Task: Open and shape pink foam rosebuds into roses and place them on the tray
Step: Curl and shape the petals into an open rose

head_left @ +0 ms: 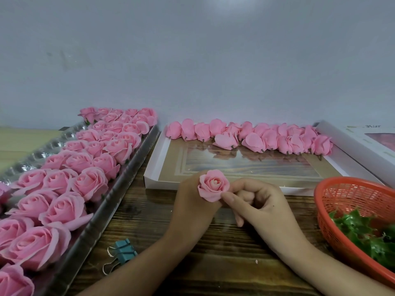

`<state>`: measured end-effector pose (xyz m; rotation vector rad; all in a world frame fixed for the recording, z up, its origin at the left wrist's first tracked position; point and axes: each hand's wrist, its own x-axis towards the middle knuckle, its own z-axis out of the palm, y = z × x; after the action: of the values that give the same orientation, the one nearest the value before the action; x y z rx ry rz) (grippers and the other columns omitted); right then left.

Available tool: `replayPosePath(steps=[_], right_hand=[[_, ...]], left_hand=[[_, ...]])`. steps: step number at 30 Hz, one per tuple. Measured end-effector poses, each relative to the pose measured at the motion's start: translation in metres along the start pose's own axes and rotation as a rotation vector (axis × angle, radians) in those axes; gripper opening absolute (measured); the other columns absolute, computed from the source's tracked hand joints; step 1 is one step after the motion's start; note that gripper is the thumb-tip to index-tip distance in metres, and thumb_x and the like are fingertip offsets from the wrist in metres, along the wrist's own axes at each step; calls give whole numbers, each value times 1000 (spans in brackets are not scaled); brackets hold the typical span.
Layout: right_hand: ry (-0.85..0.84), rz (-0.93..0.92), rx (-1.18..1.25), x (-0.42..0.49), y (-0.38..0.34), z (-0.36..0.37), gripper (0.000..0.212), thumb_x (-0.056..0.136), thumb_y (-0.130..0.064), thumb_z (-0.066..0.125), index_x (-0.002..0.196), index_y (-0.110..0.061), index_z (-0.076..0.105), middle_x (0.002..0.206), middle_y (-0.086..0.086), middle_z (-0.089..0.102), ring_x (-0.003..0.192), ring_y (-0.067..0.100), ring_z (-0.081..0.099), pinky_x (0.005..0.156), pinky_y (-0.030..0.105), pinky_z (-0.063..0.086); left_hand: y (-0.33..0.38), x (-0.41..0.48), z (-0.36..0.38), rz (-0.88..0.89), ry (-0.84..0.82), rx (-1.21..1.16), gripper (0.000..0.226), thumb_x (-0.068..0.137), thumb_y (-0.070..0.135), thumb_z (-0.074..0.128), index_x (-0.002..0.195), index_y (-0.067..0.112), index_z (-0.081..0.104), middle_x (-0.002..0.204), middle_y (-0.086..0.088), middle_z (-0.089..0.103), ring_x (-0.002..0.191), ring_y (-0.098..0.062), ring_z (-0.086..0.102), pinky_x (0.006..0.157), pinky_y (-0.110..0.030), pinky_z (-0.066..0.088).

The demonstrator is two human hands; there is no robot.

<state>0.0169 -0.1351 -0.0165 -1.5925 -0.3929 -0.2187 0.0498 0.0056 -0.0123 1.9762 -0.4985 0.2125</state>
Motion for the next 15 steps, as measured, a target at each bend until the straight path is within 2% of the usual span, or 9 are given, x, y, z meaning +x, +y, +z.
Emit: replayPosePath(steps=[4,8,11,13,15], right_hand=[[-25,37,46,2,1,0,21,77,-22,69,80,-1,71,42,-1,54,41,6,48,54,14,44],[3,16,70,2,1,0,17,75,-20,72,83,-5,68,45,0,54,42,7,48,53,15,45],[-53,-9,42,2,1,0,11,77,-18,76,85,-16,68,49,-1,57,45,7,51,56,16,46],[-94,-27,-10,2,1,-1,12,81,-15,77,83,-23,68,50,-1,57,46,6,52,56,17,45],[-107,-42,-42,2,1,0,11,81,-14,73,82,-24,69,50,-2,57,47,5,52,57,17,44]], left_hand=[[-4,2,1,-27,-24,-31,38,83,2,62,54,22,47,57,4,47,55,-5,45,53,-10,38],[-2,-1,3,-37,-10,-121,19,79,1,66,71,17,60,65,4,59,63,-4,57,62,-17,51],[-4,-5,2,-56,135,-191,43,71,-9,67,75,32,55,62,17,61,67,10,59,58,-4,45],[-8,0,4,-103,2,-215,35,74,-13,64,71,21,56,63,10,58,64,1,59,58,-5,44],[-3,2,3,-211,-168,-323,35,67,-16,70,62,15,54,59,-1,50,52,3,55,57,-8,41]])
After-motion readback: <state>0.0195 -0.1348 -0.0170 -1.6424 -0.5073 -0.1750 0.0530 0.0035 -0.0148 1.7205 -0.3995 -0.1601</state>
